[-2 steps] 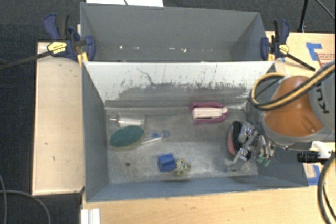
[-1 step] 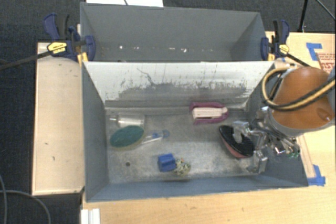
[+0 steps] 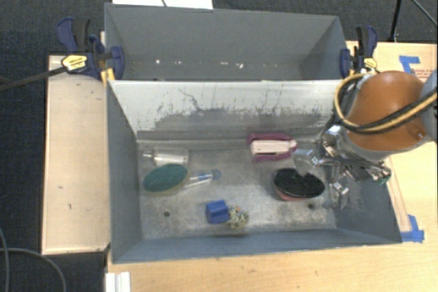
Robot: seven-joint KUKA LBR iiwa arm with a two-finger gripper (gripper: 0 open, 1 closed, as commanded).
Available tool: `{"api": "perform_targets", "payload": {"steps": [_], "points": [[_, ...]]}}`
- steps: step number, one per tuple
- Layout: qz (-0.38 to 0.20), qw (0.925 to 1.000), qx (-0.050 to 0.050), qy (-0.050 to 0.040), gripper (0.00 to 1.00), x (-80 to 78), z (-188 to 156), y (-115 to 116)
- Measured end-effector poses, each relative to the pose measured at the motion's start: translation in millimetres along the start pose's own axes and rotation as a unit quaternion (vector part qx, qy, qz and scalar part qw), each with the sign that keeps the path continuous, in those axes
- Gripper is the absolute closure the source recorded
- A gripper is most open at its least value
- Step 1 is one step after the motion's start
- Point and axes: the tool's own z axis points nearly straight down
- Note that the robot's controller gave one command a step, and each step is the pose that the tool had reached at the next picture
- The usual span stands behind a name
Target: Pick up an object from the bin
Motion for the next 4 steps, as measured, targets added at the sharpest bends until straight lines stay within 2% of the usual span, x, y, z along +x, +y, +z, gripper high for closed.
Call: {"api": "perform_targets", "payload": {"steps": [1,2,3,4], "points": [[-0.005,1.0,0.002,-0.0023,0.0,-11.9,29,0],[0.149,0.9888,0.0,0.0004,0.0,-8.2,30,21],[0.15,0.9887,0.001,0.0005,1.0,-7.4,29,20],[0.152,0.9884,0.002,-0.0013,1.0,-9.6,-56,18]]}}
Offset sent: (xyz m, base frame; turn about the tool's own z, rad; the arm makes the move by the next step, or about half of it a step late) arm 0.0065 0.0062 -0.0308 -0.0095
